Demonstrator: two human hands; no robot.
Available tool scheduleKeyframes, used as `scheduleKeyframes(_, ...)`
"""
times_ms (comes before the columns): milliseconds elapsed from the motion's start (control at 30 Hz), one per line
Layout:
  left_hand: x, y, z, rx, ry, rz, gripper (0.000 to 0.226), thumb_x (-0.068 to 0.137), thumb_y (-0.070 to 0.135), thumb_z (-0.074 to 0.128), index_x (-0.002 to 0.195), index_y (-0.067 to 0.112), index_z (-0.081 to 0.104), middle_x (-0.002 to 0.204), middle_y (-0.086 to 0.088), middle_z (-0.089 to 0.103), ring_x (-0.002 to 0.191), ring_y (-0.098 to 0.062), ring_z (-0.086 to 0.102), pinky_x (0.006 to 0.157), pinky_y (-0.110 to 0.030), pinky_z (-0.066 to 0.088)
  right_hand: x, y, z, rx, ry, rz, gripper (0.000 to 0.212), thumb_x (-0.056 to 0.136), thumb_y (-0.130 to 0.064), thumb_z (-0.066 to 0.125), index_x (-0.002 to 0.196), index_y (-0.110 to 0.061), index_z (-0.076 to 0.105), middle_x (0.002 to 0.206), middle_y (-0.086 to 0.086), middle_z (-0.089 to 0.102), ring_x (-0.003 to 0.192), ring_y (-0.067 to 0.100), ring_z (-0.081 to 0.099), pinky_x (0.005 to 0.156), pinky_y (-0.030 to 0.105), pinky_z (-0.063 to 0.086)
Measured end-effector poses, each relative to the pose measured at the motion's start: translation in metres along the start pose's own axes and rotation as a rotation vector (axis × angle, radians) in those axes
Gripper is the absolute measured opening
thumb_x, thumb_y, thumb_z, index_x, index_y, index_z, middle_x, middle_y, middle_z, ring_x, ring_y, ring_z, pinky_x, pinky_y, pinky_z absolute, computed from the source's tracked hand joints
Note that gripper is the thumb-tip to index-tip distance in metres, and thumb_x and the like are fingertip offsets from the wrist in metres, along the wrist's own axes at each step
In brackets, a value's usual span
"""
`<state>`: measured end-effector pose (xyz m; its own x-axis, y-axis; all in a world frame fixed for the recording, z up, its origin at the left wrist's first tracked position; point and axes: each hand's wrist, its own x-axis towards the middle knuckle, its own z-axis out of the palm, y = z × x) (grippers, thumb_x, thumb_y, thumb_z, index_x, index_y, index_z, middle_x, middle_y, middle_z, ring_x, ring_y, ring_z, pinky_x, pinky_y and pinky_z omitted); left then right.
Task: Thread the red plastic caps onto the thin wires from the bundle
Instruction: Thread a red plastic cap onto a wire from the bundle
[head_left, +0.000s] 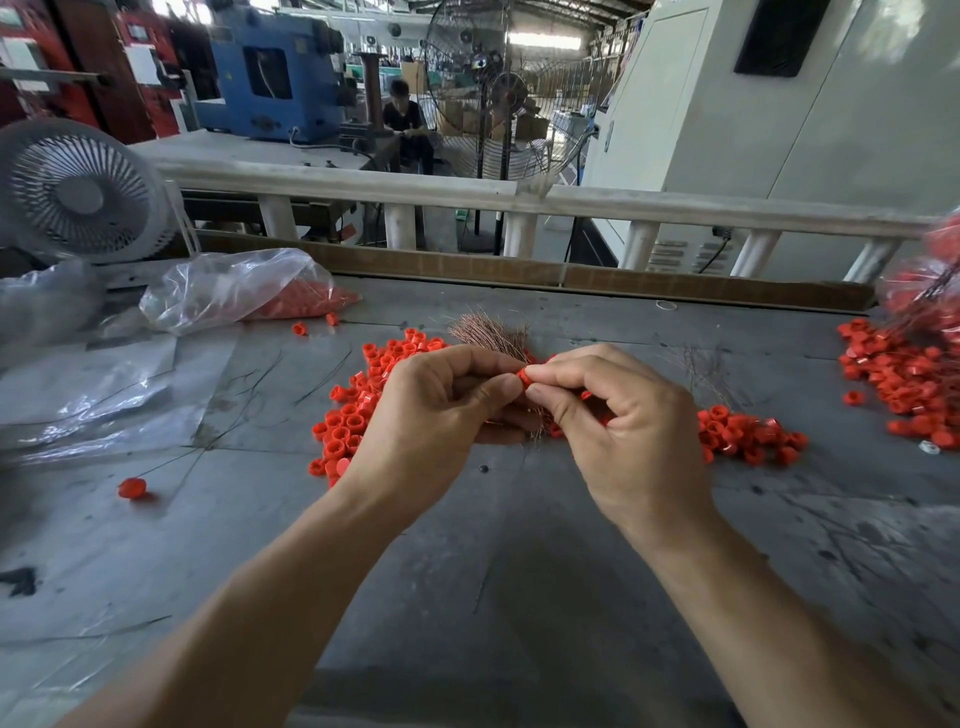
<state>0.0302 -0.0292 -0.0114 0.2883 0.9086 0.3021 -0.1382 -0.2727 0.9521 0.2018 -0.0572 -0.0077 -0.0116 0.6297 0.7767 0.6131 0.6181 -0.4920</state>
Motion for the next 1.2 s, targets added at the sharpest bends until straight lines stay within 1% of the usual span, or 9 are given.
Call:
scheduleKeyframes(233, -0.001, 0.001, 0.002, 0.016, 0.033, 0.012, 0.012, 0.096, 0.010, 0.066, 0.104, 0.011, 0.074, 0.088, -0.010, 0.079, 0.085, -0.025, 0.078, 0.075, -0.032, 0.063, -0.001, -0.002, 0.003, -0.004, 0.004, 0.008, 0.011, 0.085, -0.006, 0.081, 0.096, -0.009, 0.081, 0.093, -0.001, 0.073, 0.091, 0.008, 0.069, 0.082, 0.017, 0.051)
scheduleKeyframes(433, -0.003, 0.005, 0.008, -0.161, 0.055, -0.107, 0.012, 0.097, 0.009, 0.063, 0.099, 0.005, 0.074, 0.086, -0.013, 0.076, 0.080, -0.022, 0.075, 0.069, -0.028, 0.060, -0.002, -0.008, 0.006, -0.141, -0.032, 0.002, 0.014, 0.087, -0.011, 0.080, 0.101, -0.011, 0.076, 0.101, -0.003, 0.068, 0.095, 0.014, 0.065, 0.081, 0.030, 0.054)
scheduleKeyframes(500, -0.004, 0.006, 0.009, -0.214, 0.046, -0.140, 0.013, 0.097, 0.009, 0.061, 0.100, 0.004, 0.073, 0.088, -0.012, 0.076, 0.082, -0.021, 0.073, 0.070, -0.028, 0.060, -0.002, -0.011, 0.009, -0.204, -0.014, -0.015, 0.014, 0.088, -0.011, 0.078, 0.101, -0.012, 0.074, 0.102, -0.003, 0.067, 0.095, 0.017, 0.064, 0.079, 0.034, 0.054)
scheduleKeyframes(600, -0.005, 0.007, 0.009, -0.278, 0.042, -0.197, 0.015, 0.096, 0.010, 0.061, 0.102, 0.003, 0.072, 0.096, -0.017, 0.074, 0.091, -0.027, 0.071, 0.077, -0.033, 0.062, -0.003, -0.014, 0.013, -0.277, 0.030, -0.033, 0.012, 0.087, -0.009, 0.076, 0.098, -0.012, 0.073, 0.102, -0.001, 0.067, 0.097, 0.021, 0.064, 0.079, 0.037, 0.054)
scheduleKeyframes(700, -0.005, 0.008, 0.010, -0.332, 0.045, -0.268, 0.021, 0.094, 0.011, 0.061, 0.109, -0.002, 0.069, 0.101, -0.023, 0.067, 0.097, -0.032, 0.064, 0.084, -0.038, 0.060, -0.004, -0.015, 0.015, -0.325, 0.050, -0.049, 0.011, 0.086, -0.007, 0.074, 0.095, -0.010, 0.072, 0.101, 0.000, 0.068, 0.098, 0.023, 0.065, 0.082, 0.032, 0.051)
scheduleKeyframes(767, -0.006, 0.010, 0.011, -0.370, 0.039, -0.298, 0.026, 0.089, 0.015, 0.064, 0.109, -0.001, 0.068, 0.100, -0.022, 0.065, 0.094, -0.030, 0.063, 0.082, -0.035, 0.061, -0.004, -0.016, 0.014, -0.350, 0.065, -0.064, 0.009, 0.086, -0.006, 0.074, 0.094, -0.010, 0.073, 0.099, 0.001, 0.069, 0.096, 0.024, 0.065, 0.083, 0.028, 0.048)
scheduleKeyframes(833, -0.006, 0.011, 0.012, -0.394, 0.029, -0.313, 0.025, 0.085, 0.017, 0.065, 0.105, 0.002, 0.069, 0.096, -0.019, 0.065, 0.087, -0.025, 0.064, 0.077, -0.031, 0.060, -0.003, -0.015, 0.014, -0.363, 0.076, -0.084, 0.008, 0.085, -0.004, 0.074, 0.091, -0.009, 0.072, 0.096, 0.002, 0.069, 0.094, 0.024, 0.065, 0.083, 0.029, 0.048)
scheduleKeyframes(1000, -0.006, 0.013, 0.012, -0.370, 0.046, -0.326, 0.020, 0.093, 0.013, 0.062, 0.105, -0.001, 0.068, 0.096, -0.021, 0.065, 0.083, -0.024, 0.064, 0.078, -0.031, 0.059, -0.002, -0.012, 0.013, -0.360, 0.047, -0.120, 0.006, 0.087, -0.004, 0.071, 0.091, -0.009, 0.072, 0.095, 0.001, 0.069, 0.091, 0.026, 0.064, 0.080, 0.033, 0.050)
scheduleKeyframes(1200, -0.007, 0.014, 0.012, -0.370, 0.040, -0.331, 0.034, 0.100, 0.015, 0.057, 0.117, -0.014, 0.062, 0.102, -0.025, 0.065, 0.092, -0.030, 0.064, 0.082, -0.036, 0.060, 0.000, -0.007, 0.012, -0.347, 0.058, -0.112, 0.013, 0.084, 0.005, 0.073, 0.088, -0.007, 0.071, 0.092, 0.002, 0.068, 0.089, 0.026, 0.061, 0.077, 0.038, 0.050)
